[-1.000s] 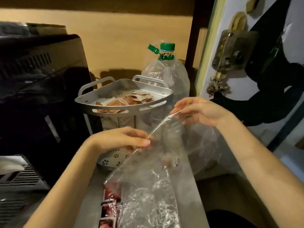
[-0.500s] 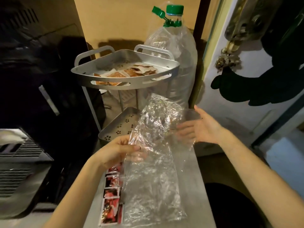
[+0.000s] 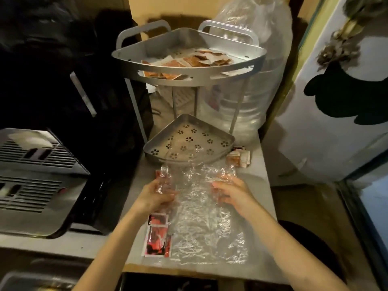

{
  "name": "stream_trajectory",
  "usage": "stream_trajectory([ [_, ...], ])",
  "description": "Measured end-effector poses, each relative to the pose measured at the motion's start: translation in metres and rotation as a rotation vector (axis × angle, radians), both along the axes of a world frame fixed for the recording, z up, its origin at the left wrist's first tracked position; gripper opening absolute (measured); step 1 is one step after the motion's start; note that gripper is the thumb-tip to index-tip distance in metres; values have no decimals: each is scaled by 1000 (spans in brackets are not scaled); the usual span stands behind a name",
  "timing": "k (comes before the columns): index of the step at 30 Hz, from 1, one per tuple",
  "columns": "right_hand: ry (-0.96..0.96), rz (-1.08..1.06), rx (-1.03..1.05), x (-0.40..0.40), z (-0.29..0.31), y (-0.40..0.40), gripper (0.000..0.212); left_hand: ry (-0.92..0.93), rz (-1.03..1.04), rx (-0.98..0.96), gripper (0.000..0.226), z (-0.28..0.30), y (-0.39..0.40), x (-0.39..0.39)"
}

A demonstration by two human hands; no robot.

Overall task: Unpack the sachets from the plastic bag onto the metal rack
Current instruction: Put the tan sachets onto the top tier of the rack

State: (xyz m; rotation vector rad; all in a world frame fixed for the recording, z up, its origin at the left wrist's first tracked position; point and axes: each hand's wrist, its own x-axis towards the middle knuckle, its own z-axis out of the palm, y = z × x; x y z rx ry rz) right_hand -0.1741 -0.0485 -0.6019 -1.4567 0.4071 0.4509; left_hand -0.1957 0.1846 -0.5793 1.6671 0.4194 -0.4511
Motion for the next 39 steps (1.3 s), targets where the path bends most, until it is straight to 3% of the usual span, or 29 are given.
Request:
stream_trajectory([
  [3,19,-22,28,-2,-2,16,31,-38,112,121,69,-2,3,-9],
  [7,30,25,37,-4,-7,37,24,-443,141,666,62,4,0,-27],
  [9,48,58,46,-5,-7,51,24,-577,70,789,56,-3,2,-31],
  [14,26,113,50,-5,-9,82,27,-428,-219,943,64,-43,8,-29],
  [19,-39,140,-59,-9,-15,95,28,-355,-249,917,80,-68,13,-26],
  [22,-80,160,-95,-10,-18,93,28,-308,-263,797,78,-77,14,-27],
  [25,-120,190,-106,-11,-17,90,32,-274,-311,822,70,-77,16,-25],
  [30,-129,152,-72,-15,-11,79,14,-247,-369,840,86,-78,20,-18],
  [32,-129,78,-55,-15,-11,71,6,-207,-408,854,79,-78,22,-16],
  [33,-135,38,-59,-15,-11,66,12,-191,-414,851,74,-77,22,-14],
  [37,-323,76,-360,-17,-13,39,14,-138,-385,926,65,-58,17,-9],
  [39,-389,89,-496,-18,-15,26,15,-197,-325,977,59,-47,5,-7],
])
